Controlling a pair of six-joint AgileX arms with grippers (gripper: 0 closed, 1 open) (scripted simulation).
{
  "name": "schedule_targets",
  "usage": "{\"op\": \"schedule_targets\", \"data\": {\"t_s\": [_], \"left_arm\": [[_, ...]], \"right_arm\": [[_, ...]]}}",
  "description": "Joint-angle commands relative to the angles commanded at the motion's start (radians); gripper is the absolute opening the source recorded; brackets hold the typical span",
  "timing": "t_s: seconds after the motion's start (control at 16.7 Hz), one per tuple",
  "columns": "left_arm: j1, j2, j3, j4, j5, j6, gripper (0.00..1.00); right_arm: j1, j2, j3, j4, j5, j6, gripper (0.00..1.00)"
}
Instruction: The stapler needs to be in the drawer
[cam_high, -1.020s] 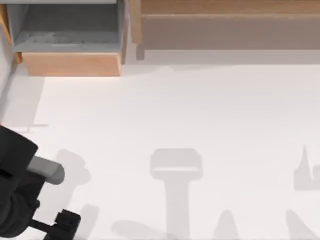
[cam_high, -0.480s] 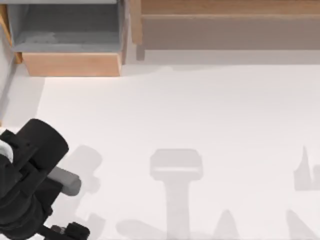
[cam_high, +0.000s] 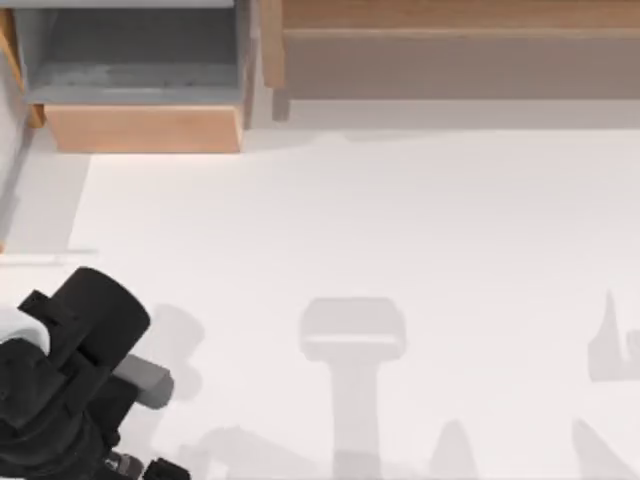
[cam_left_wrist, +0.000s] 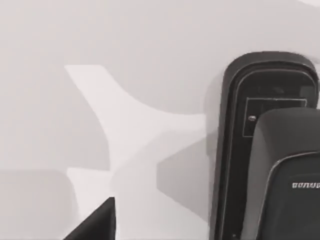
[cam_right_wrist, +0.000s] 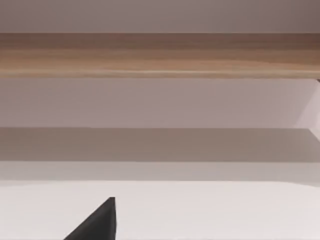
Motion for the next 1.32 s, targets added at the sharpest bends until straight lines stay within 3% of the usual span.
{"op": "schedule_targets", "data": {"t_s": [0.42,1.2,1.32], "left_arm": [[-0.001,0.035,-0.038,0.066,0.000,0.001,1.00],[-0.001,0.035,-0.038,0.066,0.000,0.001,0.02],[-0.001,0.035,-0.038,0.066,0.000,0.001,0.00]], "right_arm": [[0.000,0.000,0.000,0.000,0.000,0.000,1.00],[0.000,0.000,0.000,0.000,0.000,0.000,1.00],[0.000,0.000,0.000,0.000,0.000,0.000,1.00]]}}
